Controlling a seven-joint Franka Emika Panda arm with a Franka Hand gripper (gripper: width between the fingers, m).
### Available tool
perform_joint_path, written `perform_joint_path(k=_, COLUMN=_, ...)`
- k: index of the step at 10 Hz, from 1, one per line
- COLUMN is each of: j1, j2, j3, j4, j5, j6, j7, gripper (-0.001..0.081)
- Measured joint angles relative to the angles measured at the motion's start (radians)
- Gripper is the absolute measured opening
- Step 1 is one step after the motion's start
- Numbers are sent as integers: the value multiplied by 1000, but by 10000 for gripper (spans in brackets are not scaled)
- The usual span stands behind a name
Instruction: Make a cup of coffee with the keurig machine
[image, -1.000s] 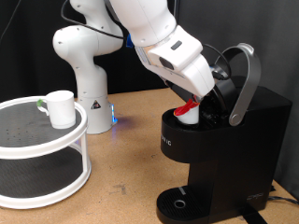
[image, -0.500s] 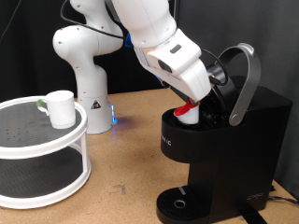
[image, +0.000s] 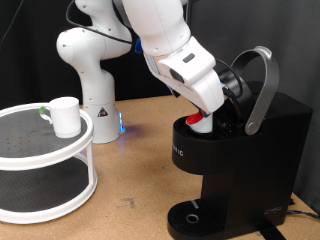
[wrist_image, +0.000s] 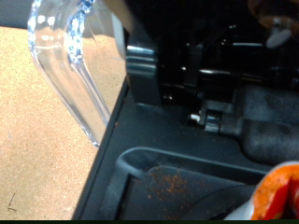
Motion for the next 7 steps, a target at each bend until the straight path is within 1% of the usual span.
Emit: perform_joint_path(k=7, j1=3, j2=-3, j3=24, j4=-30, j5=-21, j6=62, j7=0, gripper=805)
